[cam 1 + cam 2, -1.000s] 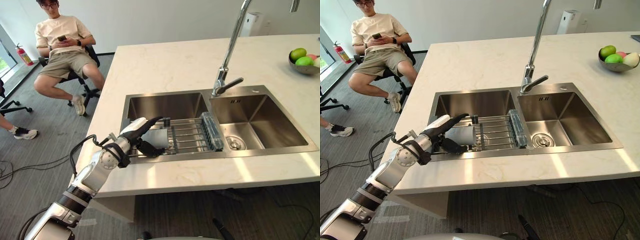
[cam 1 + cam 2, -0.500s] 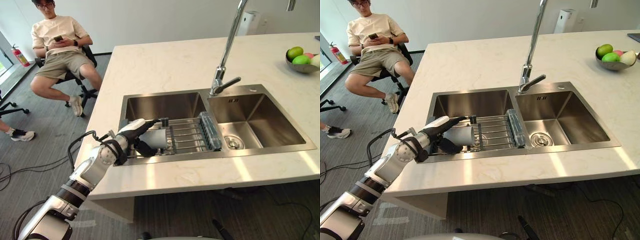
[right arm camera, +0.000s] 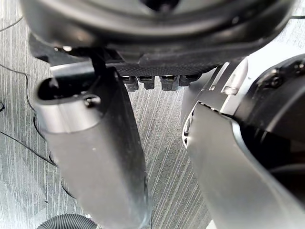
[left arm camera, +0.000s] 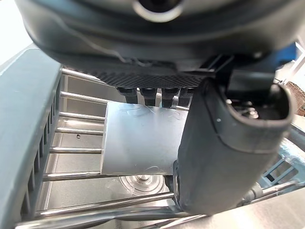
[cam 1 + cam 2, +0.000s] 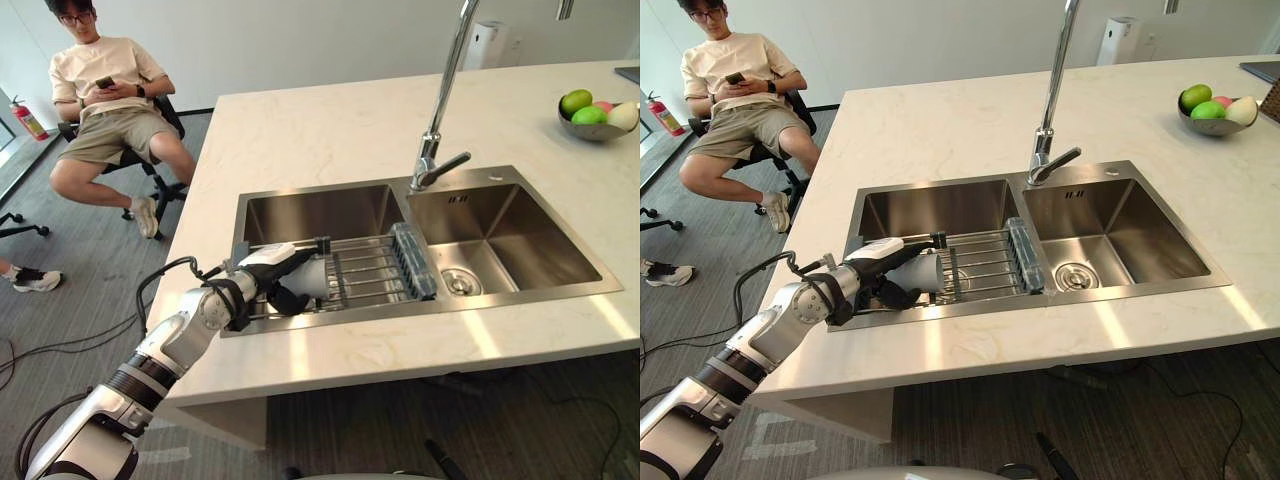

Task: Walk over to the sink, pick up the cup, carry it to the dishwasher, place the cup inside the dishwasher, then close the dishwasher door

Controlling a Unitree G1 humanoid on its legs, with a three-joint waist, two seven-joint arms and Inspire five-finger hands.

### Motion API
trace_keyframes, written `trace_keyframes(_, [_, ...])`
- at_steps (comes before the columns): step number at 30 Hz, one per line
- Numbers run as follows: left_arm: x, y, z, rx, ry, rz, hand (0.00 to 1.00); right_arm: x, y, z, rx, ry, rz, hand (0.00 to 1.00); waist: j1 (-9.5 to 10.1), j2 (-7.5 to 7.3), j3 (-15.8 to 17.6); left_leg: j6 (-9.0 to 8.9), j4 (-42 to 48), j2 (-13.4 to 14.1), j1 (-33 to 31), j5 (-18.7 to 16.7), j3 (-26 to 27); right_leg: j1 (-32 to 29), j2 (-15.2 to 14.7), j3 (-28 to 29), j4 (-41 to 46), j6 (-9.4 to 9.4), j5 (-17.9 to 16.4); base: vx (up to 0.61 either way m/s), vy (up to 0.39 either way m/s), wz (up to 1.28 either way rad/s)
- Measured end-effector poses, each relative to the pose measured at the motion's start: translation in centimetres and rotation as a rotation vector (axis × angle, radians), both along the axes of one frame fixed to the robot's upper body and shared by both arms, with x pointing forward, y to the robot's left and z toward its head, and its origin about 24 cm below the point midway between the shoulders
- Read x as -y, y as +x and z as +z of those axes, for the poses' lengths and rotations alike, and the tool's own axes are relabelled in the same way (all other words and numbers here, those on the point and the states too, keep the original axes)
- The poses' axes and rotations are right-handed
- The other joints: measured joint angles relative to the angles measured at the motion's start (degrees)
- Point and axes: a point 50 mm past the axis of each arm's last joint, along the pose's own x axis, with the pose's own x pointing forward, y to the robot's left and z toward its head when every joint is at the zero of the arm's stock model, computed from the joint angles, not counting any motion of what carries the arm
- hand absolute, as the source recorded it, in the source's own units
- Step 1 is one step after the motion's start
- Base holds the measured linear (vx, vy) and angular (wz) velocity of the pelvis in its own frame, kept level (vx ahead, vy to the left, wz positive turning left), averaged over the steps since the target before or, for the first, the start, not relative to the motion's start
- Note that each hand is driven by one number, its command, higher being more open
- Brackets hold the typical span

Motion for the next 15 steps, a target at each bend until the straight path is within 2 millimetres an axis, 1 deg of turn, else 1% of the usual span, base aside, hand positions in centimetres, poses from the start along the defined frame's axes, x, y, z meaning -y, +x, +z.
trace_keyframes(6, [0.13,0.15,0.00,-0.008,0.017,0.003,1.00,-0.05,0.05,-0.03,-0.010,-0.012,0.013,1.00,-0.11,0.14,0.01,-0.05,0.01,-0.01,0.21,-0.21,0.71,0.00,0.00,0.60,-0.38,0.05,0.23,0.01,0.003,-0.06])
trace_keyframes(15, [0.00,0.43,-0.39,-0.038,0.030,0.038,1.00,-0.33,-0.01,-0.09,-0.043,-0.036,0.058,1.00,-1.55,0.59,0.31,-0.14,0.01,-0.04,0.64,-0.41,1.30,0.00,-0.05,1.33,-0.37,0.10,0.31,0.01,0.004,-0.03])
